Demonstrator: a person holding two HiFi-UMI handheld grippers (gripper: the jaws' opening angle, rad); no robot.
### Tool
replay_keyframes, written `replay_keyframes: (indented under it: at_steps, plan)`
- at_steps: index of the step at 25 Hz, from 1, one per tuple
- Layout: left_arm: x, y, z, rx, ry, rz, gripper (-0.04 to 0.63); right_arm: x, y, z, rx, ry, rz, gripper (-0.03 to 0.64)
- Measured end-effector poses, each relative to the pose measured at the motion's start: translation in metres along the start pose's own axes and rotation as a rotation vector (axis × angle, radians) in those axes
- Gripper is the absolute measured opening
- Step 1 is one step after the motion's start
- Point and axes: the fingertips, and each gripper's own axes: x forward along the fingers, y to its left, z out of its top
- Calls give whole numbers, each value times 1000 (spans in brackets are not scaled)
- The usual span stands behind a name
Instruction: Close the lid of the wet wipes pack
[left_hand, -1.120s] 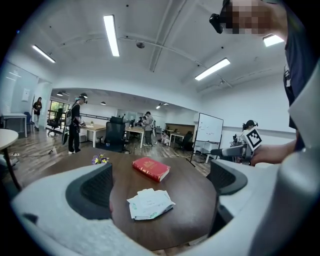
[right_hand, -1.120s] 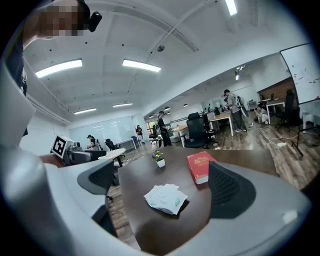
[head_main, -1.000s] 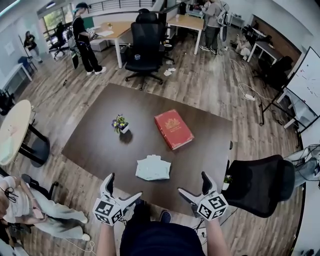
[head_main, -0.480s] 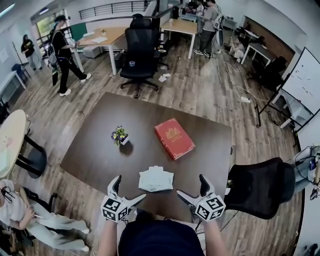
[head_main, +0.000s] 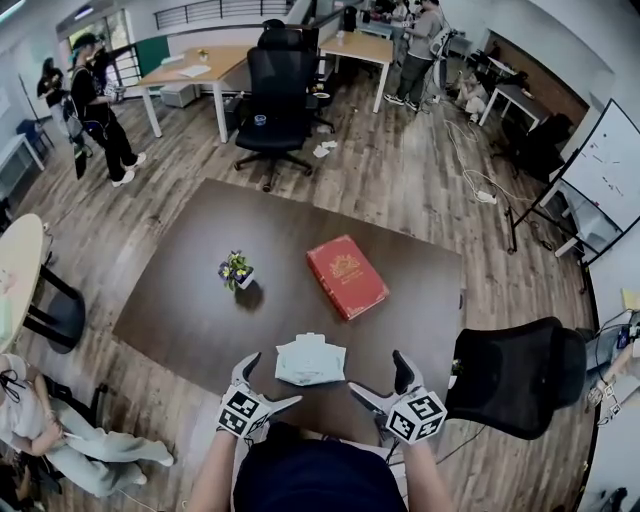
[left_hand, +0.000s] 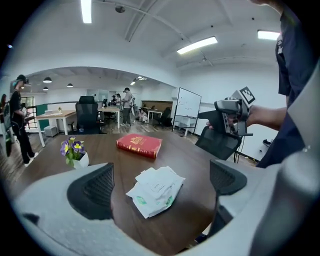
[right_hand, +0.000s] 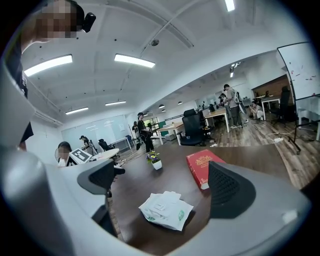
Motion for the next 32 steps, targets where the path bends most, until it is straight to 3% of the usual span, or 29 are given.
replay_keyframes:
  at_steps: [7, 10, 15, 32]
  plan:
    - [24, 8, -9, 107, 53, -12, 571, 8, 3, -2, 11, 21, 4, 595]
    - [38, 7, -18, 77, 64, -52, 571, 11, 4, -8, 7, 37, 12, 595]
    - [60, 11, -32, 90, 107, -71, 571, 15, 4, -12, 2, 54, 15, 595]
    - [110, 25, -109, 88, 328, -166, 557, 28, 6, -25, 15, 114, 12, 594]
